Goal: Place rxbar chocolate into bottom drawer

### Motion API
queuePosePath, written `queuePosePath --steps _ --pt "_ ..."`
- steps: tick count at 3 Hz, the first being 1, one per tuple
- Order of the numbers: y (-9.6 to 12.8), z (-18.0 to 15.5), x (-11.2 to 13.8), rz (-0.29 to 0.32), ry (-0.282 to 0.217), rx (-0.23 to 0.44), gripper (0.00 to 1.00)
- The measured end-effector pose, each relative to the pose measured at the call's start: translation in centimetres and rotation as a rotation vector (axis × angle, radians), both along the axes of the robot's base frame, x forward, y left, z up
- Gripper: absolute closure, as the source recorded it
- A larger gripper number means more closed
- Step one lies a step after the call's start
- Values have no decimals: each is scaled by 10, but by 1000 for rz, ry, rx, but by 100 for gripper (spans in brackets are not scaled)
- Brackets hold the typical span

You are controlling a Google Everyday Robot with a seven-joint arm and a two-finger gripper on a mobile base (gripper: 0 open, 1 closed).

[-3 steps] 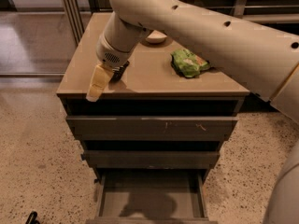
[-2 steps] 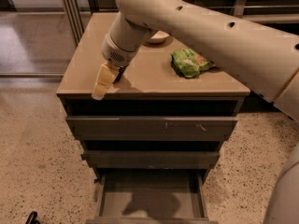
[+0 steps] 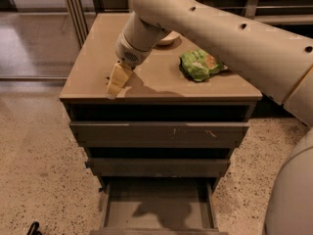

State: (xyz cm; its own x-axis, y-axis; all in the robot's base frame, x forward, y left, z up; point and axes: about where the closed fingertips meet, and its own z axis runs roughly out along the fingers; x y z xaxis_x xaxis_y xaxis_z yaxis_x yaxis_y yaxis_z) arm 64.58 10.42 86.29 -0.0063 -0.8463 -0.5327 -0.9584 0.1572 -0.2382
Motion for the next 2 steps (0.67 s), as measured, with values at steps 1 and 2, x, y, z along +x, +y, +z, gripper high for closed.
queuePosePath --steps 1,2 --pt "-7 -4 9 1 -21 8 0" --pt "-12 -9 14 20 -67 86 0"
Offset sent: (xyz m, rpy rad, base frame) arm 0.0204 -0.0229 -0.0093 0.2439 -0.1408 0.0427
